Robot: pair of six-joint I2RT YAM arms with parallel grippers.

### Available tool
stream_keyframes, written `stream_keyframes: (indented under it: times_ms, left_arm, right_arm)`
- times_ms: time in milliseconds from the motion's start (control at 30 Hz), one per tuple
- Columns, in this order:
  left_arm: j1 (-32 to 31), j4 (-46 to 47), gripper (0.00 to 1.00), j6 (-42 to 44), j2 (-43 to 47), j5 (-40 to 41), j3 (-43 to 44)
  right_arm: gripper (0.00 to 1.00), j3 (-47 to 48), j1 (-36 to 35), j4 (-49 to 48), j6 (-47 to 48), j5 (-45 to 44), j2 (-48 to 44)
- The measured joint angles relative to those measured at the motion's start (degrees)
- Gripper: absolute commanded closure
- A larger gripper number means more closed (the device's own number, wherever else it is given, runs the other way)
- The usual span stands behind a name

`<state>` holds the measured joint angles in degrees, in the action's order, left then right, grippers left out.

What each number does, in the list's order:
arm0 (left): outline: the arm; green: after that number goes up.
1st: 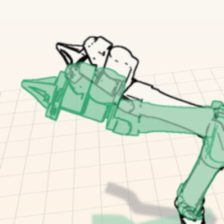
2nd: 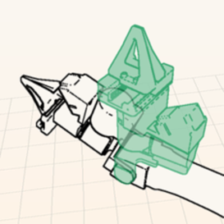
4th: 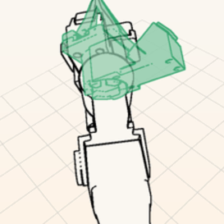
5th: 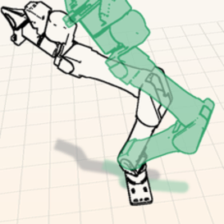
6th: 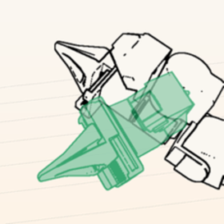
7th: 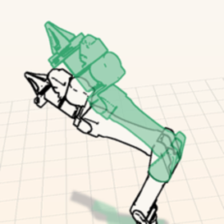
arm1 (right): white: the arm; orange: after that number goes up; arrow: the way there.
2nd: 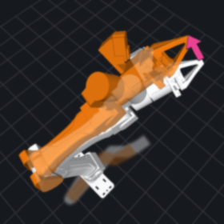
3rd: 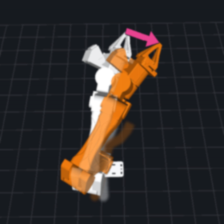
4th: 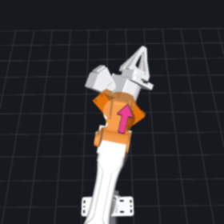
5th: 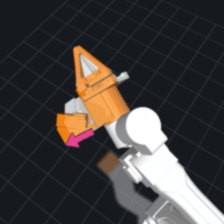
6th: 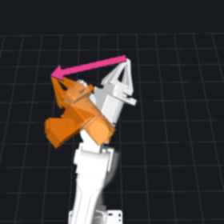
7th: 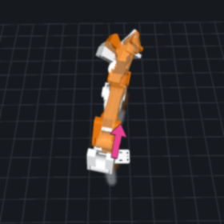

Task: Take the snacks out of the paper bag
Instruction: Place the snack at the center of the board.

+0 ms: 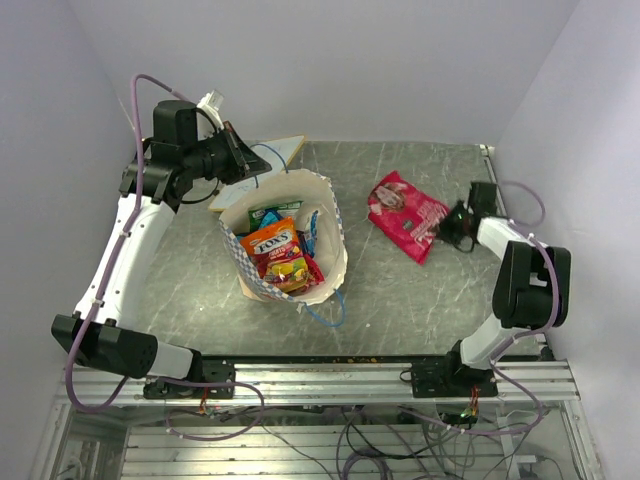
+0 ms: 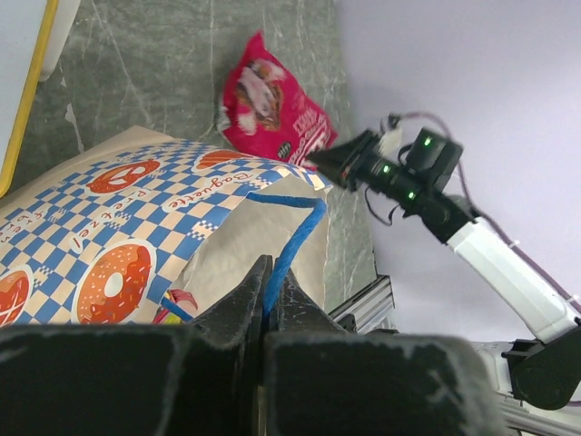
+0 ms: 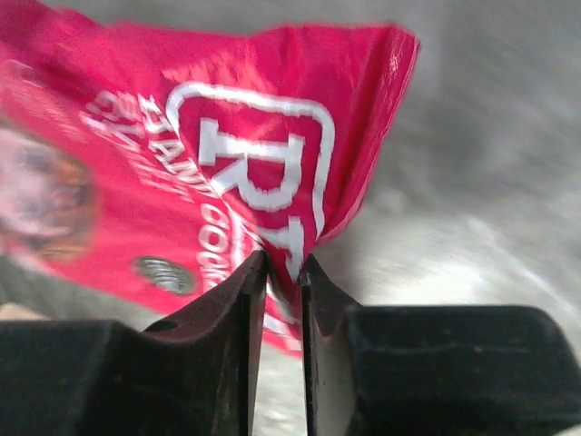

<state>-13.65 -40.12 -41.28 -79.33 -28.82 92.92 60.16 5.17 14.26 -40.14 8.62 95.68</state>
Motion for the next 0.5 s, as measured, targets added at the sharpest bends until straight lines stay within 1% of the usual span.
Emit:
stream_keyframes:
  times_ms: [67,133,167,233,267,333,500]
  left_arm:
    - [0.0,0.0,0.93,0.2,-0.1,0.0,0.0]
    - [0.0,0.0,0.93,0.2,-0.2,0.0,0.0]
    - [0.0,0.0,0.93,0.2,-0.2,-0.1,0.0]
    - [0.0,0.0,0.93,0.2,-0.2,-0.2,0.0]
    - [0.0,0.0,0.93,0.2,-0.2,-0.4,0.0]
    - [0.0,0.0,0.93,0.2,-0.2,-0.7,0.0]
    - [0.0,1.3,0.93,0.1,-0.2,-1.3,-0.8]
  right_arm:
    - [0.71,-7.8,4.9,-1.9,0.4,2.1,-0.7]
    - [0.60,-13.1,8.6,-1.8,1.4,3.3,-2.0]
    - [0.56,-14.6,10.3,-1.9,1.9,4.6,-3.2]
    - [0.45,-16.0,11.7,-1.4,4.3,4.1,-5.9]
    - [0.42,-16.3,11.9,-0.7,5.4,3.7,-7.0]
    - [0.38,-16.4,12.0,0.8,7.3,3.0,-8.5]
    - [0.37,-14.1,11.9,6.6,11.1,1.3,-12.0]
